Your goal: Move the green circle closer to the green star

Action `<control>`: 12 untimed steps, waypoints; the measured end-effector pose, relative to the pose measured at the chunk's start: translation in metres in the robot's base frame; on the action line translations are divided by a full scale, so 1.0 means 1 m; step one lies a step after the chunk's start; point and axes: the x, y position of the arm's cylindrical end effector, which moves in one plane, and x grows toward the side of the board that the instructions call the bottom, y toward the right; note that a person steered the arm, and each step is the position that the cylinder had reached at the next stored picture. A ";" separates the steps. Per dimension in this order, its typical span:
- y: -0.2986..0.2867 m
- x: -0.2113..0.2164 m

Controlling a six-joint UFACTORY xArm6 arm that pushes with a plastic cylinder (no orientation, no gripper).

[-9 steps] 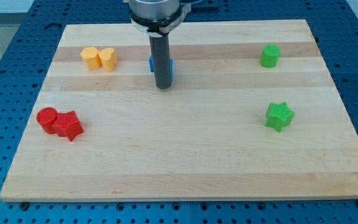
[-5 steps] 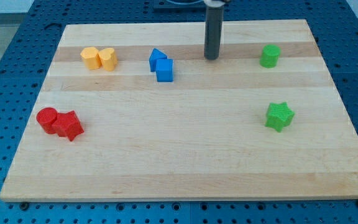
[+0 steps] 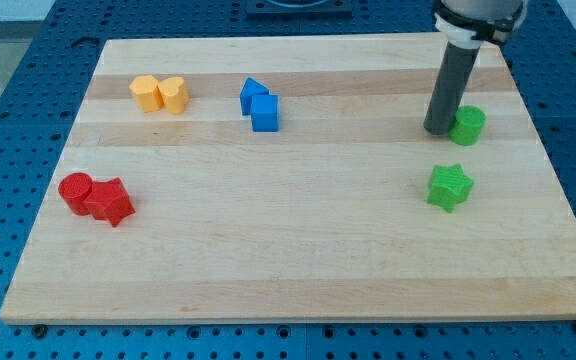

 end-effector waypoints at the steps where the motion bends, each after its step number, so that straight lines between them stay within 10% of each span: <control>1: 0.016 -0.040; 3: 0.103 -0.057; 6: 0.025 0.046; 9: -0.008 0.003; 12: -0.020 0.053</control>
